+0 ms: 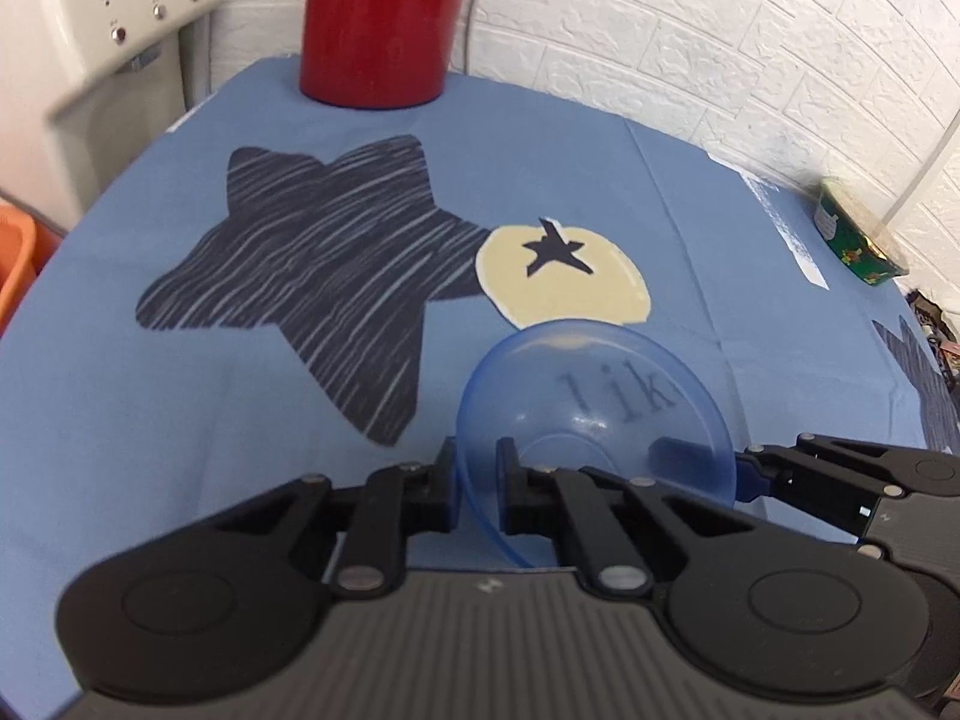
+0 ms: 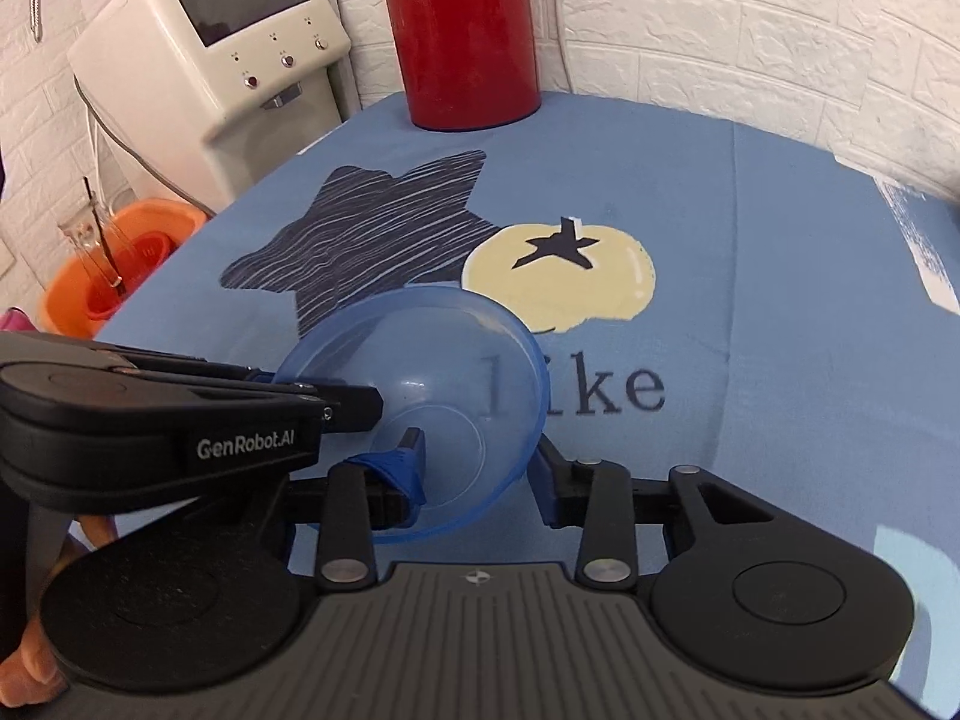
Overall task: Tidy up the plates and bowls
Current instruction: 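Carry the clear blue bowl and lower it into the red-and-white bowl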
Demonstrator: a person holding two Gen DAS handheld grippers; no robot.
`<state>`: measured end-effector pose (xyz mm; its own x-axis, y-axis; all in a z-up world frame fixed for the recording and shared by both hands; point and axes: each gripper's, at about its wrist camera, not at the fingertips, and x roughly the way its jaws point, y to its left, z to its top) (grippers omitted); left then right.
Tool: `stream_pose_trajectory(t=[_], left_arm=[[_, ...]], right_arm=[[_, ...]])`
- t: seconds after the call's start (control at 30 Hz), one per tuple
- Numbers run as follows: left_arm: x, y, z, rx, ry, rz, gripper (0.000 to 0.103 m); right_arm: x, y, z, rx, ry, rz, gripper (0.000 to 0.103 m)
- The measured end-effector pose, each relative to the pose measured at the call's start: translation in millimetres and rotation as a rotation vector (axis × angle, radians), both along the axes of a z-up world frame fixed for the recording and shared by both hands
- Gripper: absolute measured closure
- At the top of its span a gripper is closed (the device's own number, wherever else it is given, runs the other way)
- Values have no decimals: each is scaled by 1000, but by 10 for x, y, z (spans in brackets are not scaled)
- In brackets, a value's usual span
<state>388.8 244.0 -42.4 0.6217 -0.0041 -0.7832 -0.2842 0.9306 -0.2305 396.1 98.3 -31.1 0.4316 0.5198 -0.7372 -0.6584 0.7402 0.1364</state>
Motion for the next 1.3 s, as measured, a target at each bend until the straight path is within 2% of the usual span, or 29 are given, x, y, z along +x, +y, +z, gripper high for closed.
stream_pose_trajectory(t=[0.17,0.43,0.57,0.63,0.77,0.83,0.9,0.97,1.0,1.03,1.13,1.3], left_arm=[[-370,-299,272,12,6,-37,100],[-1358,-1260,691,-31,-49,-181,97],[-1776,-1834,678,-37,-49,-263,96],[-1921,-2085,597,-56,-24,-306,96],[-2073,-2434,425,-61,25,-365,96],[-2158,-2562,395,-22,13,-372,92],[-2183,-2605,384,9,4,-374,88],[-2192,-2624,376,14,3,-382,80],[-2187,-2624,365,14,7,-389,63],[-2194,-2616,363,13,-2,-390,56],[-2226,-2581,417,62,-49,-369,55],[-2204,-2396,518,41,-86,-332,51]], right_arm=[[-428,-285,243,0,-29,5,81],[-1528,-1302,641,-24,-58,-36,78],[-2057,-1776,619,-61,-45,-95,77],[-2240,-1988,555,-78,-27,-132,77],[-2464,-2291,424,-81,-2,-181,77],[-2497,-2369,359,-59,18,-181,77],[-2511,-2388,300,-40,33,-181,76],[-2546,-2383,272,-35,19,-174,77],[-2553,-2392,274,-26,13,-177,76],[-2575,-2429,291,-13,8,-184,76],[-2604,-2525,358,15,-7,-212,77],[-2650,-2767,471,76,-38,-287,76]])
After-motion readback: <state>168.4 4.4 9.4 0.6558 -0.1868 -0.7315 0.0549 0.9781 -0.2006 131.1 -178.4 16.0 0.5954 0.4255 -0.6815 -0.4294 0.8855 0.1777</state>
